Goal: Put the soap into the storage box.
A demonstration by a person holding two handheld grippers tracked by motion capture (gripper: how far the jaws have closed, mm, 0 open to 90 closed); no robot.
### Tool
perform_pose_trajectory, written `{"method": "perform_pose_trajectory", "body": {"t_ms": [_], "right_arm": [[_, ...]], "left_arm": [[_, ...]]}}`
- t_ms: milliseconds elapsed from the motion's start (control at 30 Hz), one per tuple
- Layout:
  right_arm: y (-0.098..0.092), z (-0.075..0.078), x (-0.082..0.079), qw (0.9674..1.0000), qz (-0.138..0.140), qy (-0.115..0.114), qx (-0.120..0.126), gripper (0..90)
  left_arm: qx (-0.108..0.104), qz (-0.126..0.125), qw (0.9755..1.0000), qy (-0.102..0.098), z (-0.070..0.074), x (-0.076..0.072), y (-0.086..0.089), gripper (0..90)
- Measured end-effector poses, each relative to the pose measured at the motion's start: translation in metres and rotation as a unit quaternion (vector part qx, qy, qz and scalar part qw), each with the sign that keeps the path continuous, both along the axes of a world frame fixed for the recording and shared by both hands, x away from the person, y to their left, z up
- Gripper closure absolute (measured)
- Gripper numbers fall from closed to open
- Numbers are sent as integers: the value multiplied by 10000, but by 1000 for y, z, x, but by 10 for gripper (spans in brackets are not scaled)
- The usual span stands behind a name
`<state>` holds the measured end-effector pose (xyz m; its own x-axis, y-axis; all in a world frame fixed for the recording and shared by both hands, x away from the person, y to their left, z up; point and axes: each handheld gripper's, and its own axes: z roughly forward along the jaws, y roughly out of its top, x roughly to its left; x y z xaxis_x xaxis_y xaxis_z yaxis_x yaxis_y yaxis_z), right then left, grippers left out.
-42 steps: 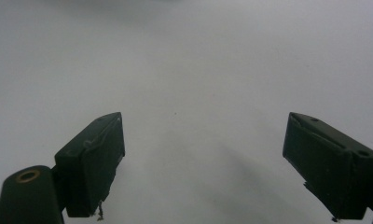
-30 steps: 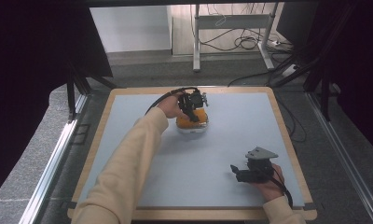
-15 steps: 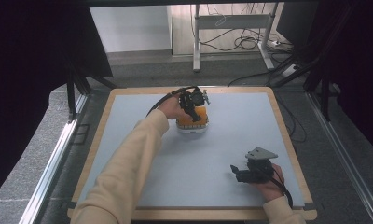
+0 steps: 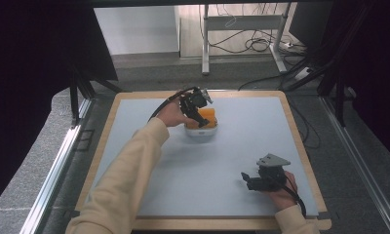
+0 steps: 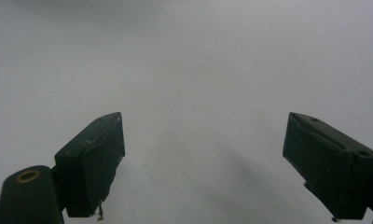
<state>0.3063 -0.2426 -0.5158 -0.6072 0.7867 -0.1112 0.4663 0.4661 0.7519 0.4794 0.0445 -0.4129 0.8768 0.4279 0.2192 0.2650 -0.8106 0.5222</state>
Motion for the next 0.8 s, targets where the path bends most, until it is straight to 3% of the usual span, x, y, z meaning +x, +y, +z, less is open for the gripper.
{"method": "perform_pose_trajectory", "body": {"t_ms": [33, 133, 233, 333, 467, 533, 800], "right_arm": [[0, 0, 0, 10000, -3, 3, -3, 128], [0, 0, 0, 10000, -1, 5, -9, 128], [1, 0, 0, 10000, -6, -11, -16, 128], [1, 0, -1, 10000, -7, -13, -17, 128], [2, 1, -1, 10000, -15, -30, -30, 128], [2, 1, -1, 10000, -20, -29, -34, 128], [3, 1, -2, 10000, -31, -19, -41, 129]], "left_arm": [[-153, 80, 9998, 31, 1, -7, 8, 206], [-275, 148, 9995, 49, 1, -15, 17, 202], [-592, 355, 9976, 97, -1, -34, 37, 202], [-724, 456, 9963, 118, -4, -43, 47, 204], [-1058, 743, 9913, 232, -15, -69, 74, 205], [-1259, 897, 9876, 267, -20, -80, 84, 216], [-1394, 1276, 9814, 333, -38, -122, 115, 219]]}}
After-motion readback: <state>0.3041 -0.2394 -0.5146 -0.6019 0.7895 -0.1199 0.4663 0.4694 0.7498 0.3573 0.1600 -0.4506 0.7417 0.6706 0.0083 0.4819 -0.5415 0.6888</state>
